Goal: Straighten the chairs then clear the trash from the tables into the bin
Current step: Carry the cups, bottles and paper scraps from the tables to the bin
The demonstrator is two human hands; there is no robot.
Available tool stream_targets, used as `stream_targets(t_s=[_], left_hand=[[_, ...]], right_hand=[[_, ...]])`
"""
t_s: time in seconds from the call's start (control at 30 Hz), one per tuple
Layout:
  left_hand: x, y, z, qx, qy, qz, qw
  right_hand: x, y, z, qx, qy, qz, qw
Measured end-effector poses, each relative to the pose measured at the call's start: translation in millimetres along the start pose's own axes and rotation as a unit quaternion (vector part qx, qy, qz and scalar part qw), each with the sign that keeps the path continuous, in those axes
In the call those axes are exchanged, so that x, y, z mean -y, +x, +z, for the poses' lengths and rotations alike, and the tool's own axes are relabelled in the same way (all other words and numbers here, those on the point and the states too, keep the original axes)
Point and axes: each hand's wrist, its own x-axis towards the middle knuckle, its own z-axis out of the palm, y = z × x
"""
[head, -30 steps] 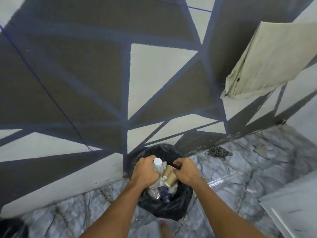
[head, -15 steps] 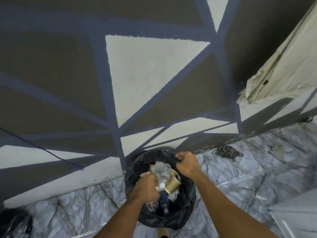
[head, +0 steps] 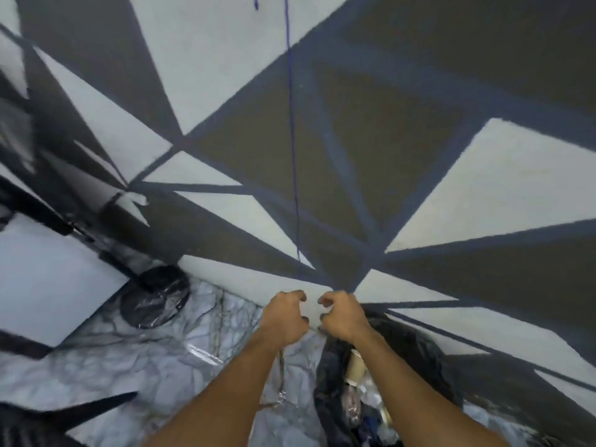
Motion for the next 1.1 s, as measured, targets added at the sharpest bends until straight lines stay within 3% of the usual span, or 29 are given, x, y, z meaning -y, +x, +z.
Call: stream_targets(t_s=[0.27, 0.43, 0.6, 0.67, 0.8, 0.93, 1.1], left_hand=[[179.4, -159.2, -95.7, -0.161, -0.056, -0.16, 0.972], [270.6, -304.4, -142.1, -0.258, -0.083, -0.257, 0.927], [333.3, -459.8, -149.5, -0.382, -0.112, -0.389, 0.831], [344.8, -500.3, -148.3, -0.408, -0.106, -0.424, 0.802], [379.6, -597.3, -130.3, -0.456, -0.13, -0.52, 0.711], [422.5, -657.0, -112.0, -0.462, -0.164, -0.587, 0.645], [486.1, -695.2, -60.9, -0.408, -0.224, -0.666, 0.582]], right_hand=[[182.7, -60.0, 131.5, 0.097, -0.055, -0.186, 0.976], [303.0, -154.9, 234.5, 0.185, -0.046, -0.337, 0.922], [386.8, -254.0, 342.4, 0.289, -0.098, -0.451, 0.839], [407.5, -283.7, 369.8, 0.32, -0.107, -0.485, 0.807], [444.2, -363.9, 456.3, 0.393, -0.14, -0.54, 0.731], [460.5, -414.7, 533.8, 0.459, -0.17, -0.54, 0.685], [478.3, -420.5, 629.1, 0.474, -0.258, -0.543, 0.644]])
